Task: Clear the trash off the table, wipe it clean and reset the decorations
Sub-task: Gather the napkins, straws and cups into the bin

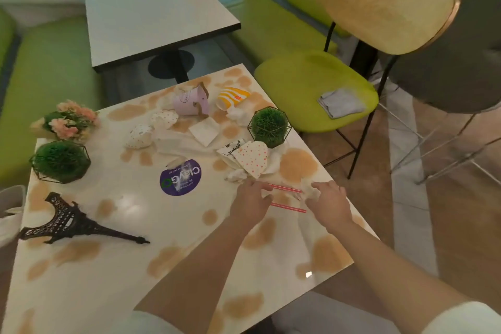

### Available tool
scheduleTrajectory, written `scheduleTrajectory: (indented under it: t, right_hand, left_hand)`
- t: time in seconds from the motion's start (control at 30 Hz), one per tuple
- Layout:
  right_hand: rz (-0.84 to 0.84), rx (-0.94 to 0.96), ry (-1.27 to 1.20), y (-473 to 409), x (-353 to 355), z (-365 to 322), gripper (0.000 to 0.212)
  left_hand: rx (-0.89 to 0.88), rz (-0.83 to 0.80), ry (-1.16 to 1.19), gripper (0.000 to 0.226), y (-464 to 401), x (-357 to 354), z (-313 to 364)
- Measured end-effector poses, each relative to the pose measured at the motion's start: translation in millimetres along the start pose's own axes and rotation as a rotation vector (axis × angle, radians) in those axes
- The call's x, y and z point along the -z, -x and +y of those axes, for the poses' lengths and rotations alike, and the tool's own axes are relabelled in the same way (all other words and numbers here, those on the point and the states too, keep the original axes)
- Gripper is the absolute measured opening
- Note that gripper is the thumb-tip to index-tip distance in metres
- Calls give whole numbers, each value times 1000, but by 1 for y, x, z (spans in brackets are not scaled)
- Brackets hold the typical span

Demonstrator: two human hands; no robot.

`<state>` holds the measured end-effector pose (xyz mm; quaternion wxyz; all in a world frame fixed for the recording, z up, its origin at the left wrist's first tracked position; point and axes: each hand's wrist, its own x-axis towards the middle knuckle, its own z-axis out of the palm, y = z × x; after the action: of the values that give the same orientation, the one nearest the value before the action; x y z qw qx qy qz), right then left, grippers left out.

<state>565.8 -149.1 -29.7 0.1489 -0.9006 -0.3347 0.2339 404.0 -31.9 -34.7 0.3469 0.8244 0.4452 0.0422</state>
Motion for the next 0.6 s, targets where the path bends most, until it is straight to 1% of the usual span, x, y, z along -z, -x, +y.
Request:
scheduleTrajectory:
  t: [0.07, 0.13, 0.2, 0.27, 0.33, 0.4, 0.5, 0.6]
  right_hand:
    - [-63, -8, 68, -5, -3, 3, 62]
    - [-92, -1, 149, -8, -7, 7, 66]
    - [-47, 30, 202, -9, -12, 11, 54]
    - [15, 58, 192, -8, -16, 16, 39]
    - [47, 72, 165, -8, -17, 20, 28]
    - [83, 70, 71, -7, -19, 20, 23]
    - [144, 29, -214, -10, -17, 17, 17]
    - [127, 24, -413, -11, -11, 12, 9]
  left_hand:
    - [-65, -4, -76, 31, -6, -6, 1]
    - [-96, 4, -139, 36, -9, -9, 1]
    - [-96, 4, -207, 40, -13, -10, 0]
    - [-88, -18, -273, 42, -16, -11, -2]
    - [-79, -34, -312, 43, -20, -12, -3]
    - [-73, -26, -326, 41, -20, -12, -6]
    - [-72, 19, -362, 32, -26, -14, -6]
    - [-56, 37, -397, 23, -30, -14, -4]
